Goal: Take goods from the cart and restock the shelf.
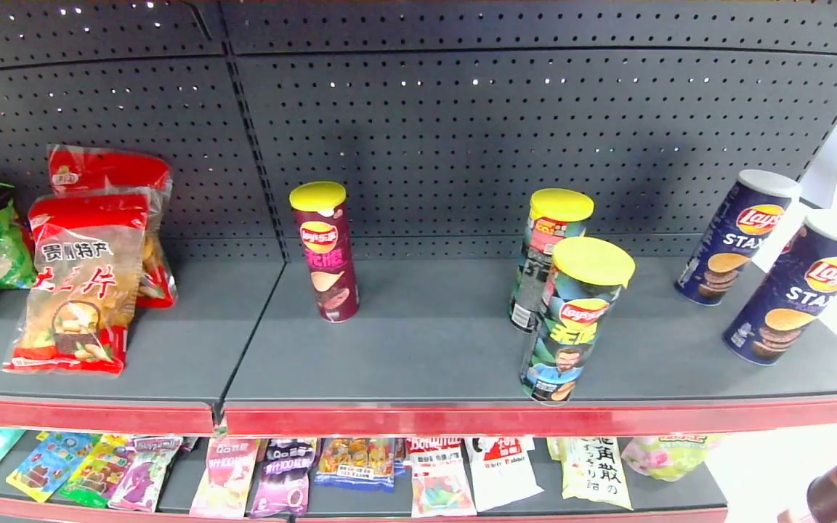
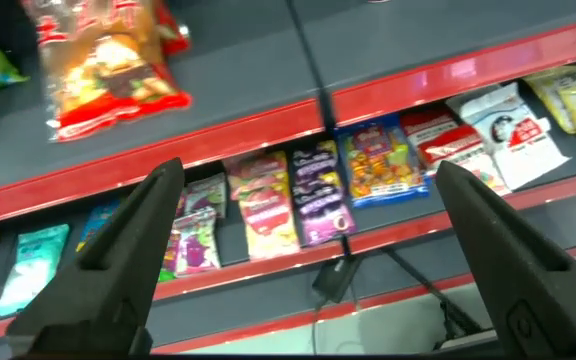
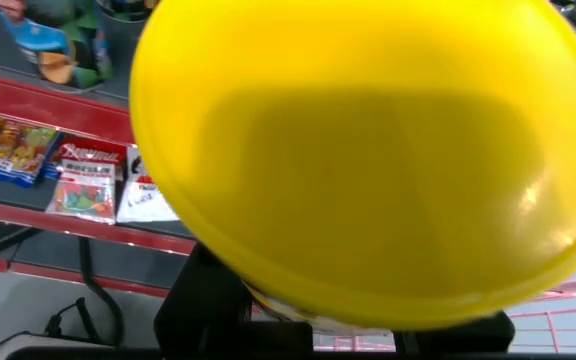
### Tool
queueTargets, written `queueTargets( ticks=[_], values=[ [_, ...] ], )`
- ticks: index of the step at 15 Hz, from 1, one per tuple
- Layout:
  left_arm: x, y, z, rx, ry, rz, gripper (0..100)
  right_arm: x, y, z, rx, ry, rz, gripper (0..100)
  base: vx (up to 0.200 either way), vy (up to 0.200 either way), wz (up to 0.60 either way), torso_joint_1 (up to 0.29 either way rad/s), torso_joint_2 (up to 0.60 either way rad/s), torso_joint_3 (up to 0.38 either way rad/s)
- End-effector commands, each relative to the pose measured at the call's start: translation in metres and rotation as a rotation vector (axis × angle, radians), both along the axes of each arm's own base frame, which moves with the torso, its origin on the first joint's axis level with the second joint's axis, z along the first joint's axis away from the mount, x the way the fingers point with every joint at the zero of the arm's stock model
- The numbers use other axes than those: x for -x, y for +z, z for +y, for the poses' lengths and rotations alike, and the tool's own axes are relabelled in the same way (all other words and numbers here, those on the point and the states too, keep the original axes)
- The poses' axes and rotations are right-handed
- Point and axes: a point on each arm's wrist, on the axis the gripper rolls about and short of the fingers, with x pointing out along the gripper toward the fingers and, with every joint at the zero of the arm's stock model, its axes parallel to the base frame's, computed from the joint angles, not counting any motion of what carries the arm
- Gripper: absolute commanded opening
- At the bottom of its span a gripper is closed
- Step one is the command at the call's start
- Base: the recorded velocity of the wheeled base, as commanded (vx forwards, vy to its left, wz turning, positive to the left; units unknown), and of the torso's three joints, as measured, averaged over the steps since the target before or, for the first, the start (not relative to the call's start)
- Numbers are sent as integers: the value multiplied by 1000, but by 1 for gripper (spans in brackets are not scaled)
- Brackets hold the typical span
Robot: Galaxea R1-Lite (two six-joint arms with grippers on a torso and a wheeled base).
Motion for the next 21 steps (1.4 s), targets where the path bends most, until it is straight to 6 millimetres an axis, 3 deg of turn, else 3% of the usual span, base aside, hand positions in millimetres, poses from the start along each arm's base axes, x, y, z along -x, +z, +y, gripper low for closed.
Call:
queueTargets(
  ticks=[1,8,21],
  values=[
    [0,0,0,0,1,-2,100,-1,0,0,1,1,3,0,0,200,0,2,2,2],
    [-1,0,0,-3,1,4,100,-1,0,0,2,4,6,0,0,200,0,0,3,4],
    [0,0,0,-40,-8,-3,100,-1,-3,0,24,14,13,0,46,0,0,-3,0,1]
  ],
)
